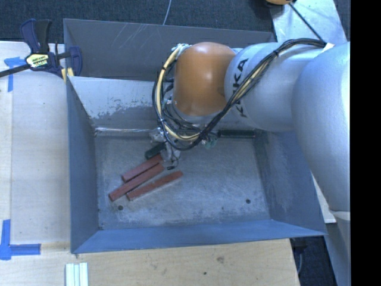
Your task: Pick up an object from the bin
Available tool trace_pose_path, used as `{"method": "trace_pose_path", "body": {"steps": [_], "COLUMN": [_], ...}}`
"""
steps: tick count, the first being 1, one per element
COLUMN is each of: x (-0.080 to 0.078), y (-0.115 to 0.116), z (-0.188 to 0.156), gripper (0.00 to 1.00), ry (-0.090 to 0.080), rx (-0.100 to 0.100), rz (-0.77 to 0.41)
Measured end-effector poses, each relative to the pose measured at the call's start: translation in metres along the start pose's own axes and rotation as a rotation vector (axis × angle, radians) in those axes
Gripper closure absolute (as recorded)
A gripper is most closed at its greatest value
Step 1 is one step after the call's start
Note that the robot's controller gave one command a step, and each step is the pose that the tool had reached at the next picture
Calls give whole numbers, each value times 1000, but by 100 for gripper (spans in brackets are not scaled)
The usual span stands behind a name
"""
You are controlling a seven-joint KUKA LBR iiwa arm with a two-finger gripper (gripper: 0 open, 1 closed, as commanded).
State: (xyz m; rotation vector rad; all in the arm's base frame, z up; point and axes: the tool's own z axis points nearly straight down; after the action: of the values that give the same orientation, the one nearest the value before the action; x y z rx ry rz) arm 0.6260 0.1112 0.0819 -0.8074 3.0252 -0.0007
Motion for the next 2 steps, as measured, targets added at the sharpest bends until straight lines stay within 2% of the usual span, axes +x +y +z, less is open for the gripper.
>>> {"method": "trace_pose_path", "body": {"steps": [2], "x": [0], "y": [0], "z": [-5], "gripper": [100], "ry": [4], "rx": [-2], "rz": [1]}}
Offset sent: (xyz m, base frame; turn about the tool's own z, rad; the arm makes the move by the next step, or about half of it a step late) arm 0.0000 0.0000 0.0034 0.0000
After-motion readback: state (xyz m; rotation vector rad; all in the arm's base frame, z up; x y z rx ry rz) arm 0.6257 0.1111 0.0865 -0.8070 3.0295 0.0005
